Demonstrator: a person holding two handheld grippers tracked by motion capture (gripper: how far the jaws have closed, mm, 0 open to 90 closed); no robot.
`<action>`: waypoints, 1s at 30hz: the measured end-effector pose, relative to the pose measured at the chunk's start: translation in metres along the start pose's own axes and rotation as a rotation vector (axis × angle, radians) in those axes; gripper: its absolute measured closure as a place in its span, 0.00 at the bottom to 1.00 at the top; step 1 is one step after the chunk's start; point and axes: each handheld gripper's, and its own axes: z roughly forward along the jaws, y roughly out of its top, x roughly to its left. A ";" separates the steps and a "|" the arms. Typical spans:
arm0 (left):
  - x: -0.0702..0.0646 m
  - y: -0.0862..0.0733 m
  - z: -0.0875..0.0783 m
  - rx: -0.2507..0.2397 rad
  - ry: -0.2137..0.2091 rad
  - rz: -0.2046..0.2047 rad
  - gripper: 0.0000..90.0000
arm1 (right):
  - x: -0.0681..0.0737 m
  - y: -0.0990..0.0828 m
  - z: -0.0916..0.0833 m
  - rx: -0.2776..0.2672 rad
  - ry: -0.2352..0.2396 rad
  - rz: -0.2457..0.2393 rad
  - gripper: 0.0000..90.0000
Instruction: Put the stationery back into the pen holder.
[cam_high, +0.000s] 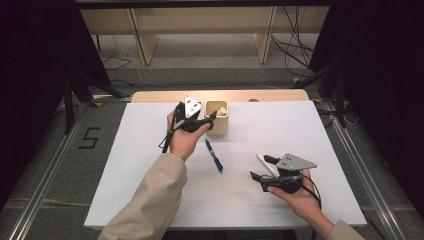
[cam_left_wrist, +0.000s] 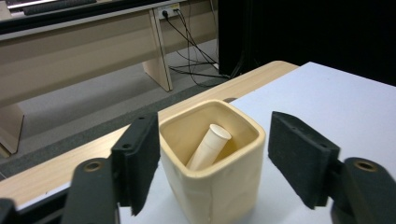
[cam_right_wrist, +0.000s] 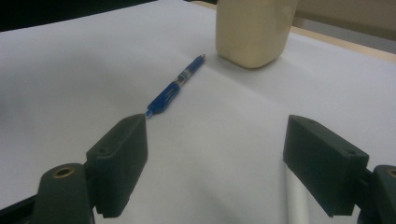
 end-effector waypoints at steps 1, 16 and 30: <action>0.001 -0.001 -0.004 0.009 0.000 0.000 0.33 | 0.000 0.000 0.000 0.000 -0.001 0.001 0.26; -0.005 -0.053 -0.059 0.105 -0.081 -0.001 0.26 | -0.005 0.002 -0.002 0.011 -0.032 0.009 0.28; -0.012 -0.102 -0.091 0.164 -0.096 0.000 0.26 | -0.011 0.003 -0.001 0.057 -0.069 0.025 0.29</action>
